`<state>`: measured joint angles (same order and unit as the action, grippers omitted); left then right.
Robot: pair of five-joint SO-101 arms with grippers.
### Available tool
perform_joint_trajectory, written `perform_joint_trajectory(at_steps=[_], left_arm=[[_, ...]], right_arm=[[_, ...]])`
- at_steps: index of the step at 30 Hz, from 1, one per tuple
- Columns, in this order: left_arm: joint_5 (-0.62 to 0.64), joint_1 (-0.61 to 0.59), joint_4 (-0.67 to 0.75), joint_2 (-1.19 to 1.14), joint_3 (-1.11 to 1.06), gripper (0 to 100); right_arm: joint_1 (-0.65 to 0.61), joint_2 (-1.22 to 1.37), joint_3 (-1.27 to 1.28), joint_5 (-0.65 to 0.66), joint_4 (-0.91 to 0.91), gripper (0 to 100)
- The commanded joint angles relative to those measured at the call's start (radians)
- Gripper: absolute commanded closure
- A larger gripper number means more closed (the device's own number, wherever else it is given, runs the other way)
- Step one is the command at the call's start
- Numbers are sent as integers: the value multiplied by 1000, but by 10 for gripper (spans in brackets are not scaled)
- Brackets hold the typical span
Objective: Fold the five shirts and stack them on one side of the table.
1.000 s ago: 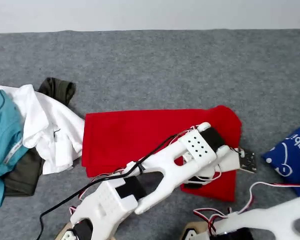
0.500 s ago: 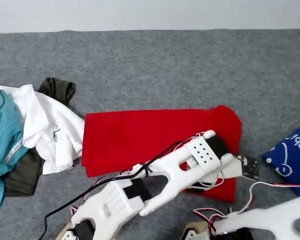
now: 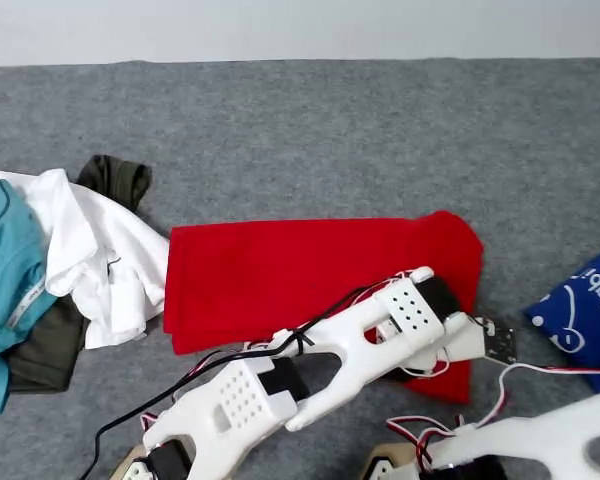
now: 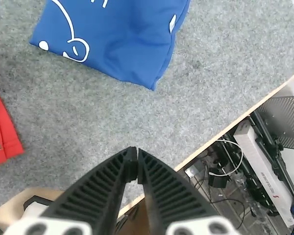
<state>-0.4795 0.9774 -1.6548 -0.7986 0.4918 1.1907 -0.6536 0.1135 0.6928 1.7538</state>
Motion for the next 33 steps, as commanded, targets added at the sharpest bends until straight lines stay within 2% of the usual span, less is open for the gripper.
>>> perform_joint_trajectory(at_steps=[1, 10, 14, 22, 33], left_arm=[[29, -9, -46, 17, 84, 998], [34, -138, -87, 8, 321, 998], [34, -196, -81, 6, 329, 998], [34, -299, 17, -3, 323, 998], [41, -345, 31, -141, 340, 998]], right_arm=[[2, -21, -5, 2, 36, 988], [2, -21, -5, 2, 38, 988], [5, -21, -5, 2, 38, 988], [4, -21, -5, 2, 38, 988], [4, -21, -3, 6, 39, 988]])
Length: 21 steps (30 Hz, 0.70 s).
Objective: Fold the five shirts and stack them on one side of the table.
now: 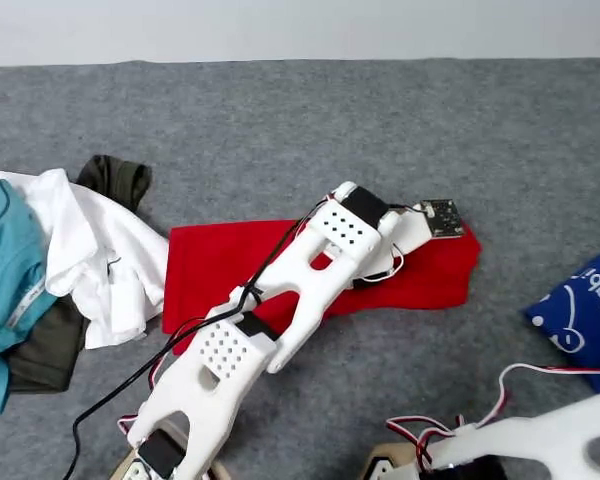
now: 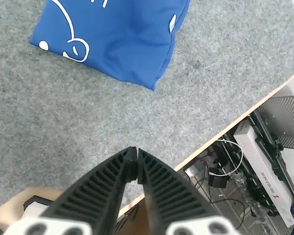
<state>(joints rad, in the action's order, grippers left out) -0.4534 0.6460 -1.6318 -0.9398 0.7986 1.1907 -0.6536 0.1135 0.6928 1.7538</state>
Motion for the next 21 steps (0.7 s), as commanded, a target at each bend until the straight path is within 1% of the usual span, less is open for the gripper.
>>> perform_joint_trajectory(at_steps=[1, 4, 8, 12, 16, 19, 21], left_arm=[[34, -17, 8, -3, 45, 997], [57, -28, -3, 2, 90, 964], [58, -38, -57, 3, 189, 914], [58, -58, -114, -2, 288, 906], [57, -94, -118, -2, 311, 906], [57, -121, -118, -3, 309, 909], [58, -144, -120, 5, 309, 912]], right_arm=[[4, -21, -3, 6, 39, 988], [4, -21, -3, 6, 39, 987], [4, -21, -3, 6, 39, 987], [2, -21, -3, 8, 39, 987], [-2, -21, -3, 8, 39, 987], [-53, -21, -3, 6, 39, 987], [-116, -21, -5, 2, 39, 988]])
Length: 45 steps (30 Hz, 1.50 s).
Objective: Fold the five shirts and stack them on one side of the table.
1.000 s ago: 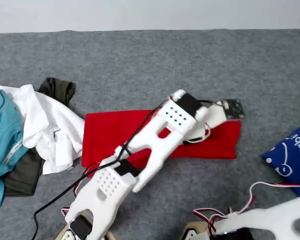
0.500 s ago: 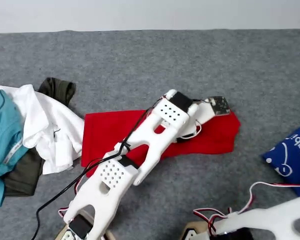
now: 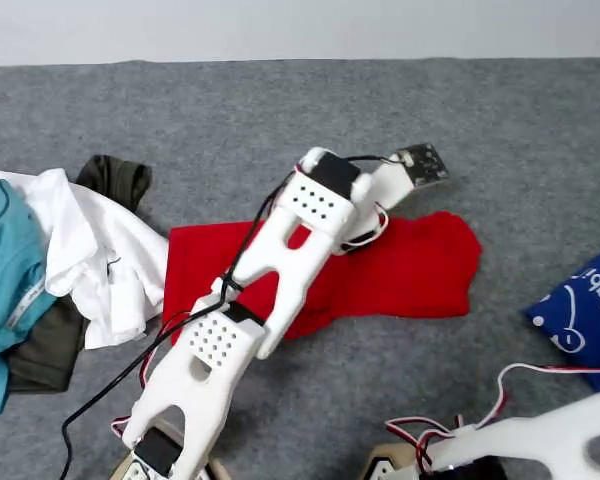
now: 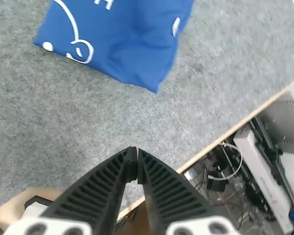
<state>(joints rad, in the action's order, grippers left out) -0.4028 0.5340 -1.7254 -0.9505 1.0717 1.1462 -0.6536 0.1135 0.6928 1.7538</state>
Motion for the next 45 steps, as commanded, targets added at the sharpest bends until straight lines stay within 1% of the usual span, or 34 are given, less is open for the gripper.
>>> perform_joint_trajectory(at_steps=[1, 3, 5, 10, 13, 17, 20, 25, 29, 32, 36, 39, 45], left_arm=[[8, -44, -26, 18, 41, 921], [8, -72, -26, 48, 36, 964], [20, -95, -28, 95, 21, 1000], [169, -157, -28, 293, -79, 998], [256, -201, -28, 466, -202, 998], [302, -273, -28, 717, -430, 998], [302, -359, -21, 896, -615, 998], [301, -560, 3, 1129, -842, 998], [301, -703, 37, 1270, -987, 998], [296, -776, 80, 1359, -1099, 998], [296, -850, 147, 1439, -1242, 998], [295, -881, 199, 1484, -1334, 998], [293, -918, 229, 1516, -1379, 998]], right_arm=[[-113, -21, -5, 0, 39, 988], [-217, -16, -5, -31, 39, 988], [-331, -8, -5, -97, 39, 988], [-682, 71, -5, -239, 38, 988], [-868, 159, -5, -301, 35, 988], [-1040, 285, -11, -318, 5, 988], [-1113, 357, -11, -318, -62, 988], [-1202, 464, -11, -318, -153, 988], [-1247, 530, -11, -318, -208, 988], [-1287, 573, -11, -318, -252, 988], [-1340, 648, -11, -318, -303, 988], [-1368, 713, -11, -318, -337, 988], [-1391, 866, -11, -318, -340, 988]])
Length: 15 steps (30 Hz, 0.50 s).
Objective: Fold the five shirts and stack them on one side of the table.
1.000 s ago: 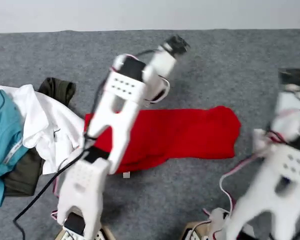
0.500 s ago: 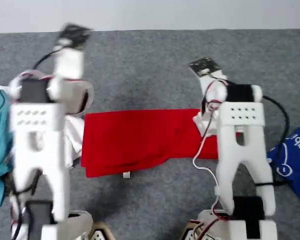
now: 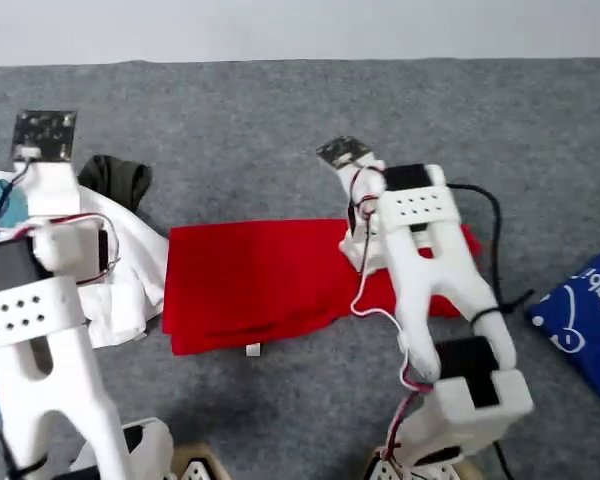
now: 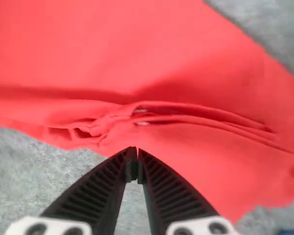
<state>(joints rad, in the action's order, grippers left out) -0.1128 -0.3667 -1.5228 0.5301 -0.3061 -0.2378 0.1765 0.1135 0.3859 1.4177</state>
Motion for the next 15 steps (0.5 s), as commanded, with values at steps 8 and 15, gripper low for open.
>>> perform_joint_trajectory(at_steps=[8, 15], left_arm=[[3, -20, 25, 38, -1, 998], [3, -20, 25, 38, -1, 998]], right_arm=[[-4, 157, -5, -3, 51, 988], [2, 189, -3, 54, 136, 988]])
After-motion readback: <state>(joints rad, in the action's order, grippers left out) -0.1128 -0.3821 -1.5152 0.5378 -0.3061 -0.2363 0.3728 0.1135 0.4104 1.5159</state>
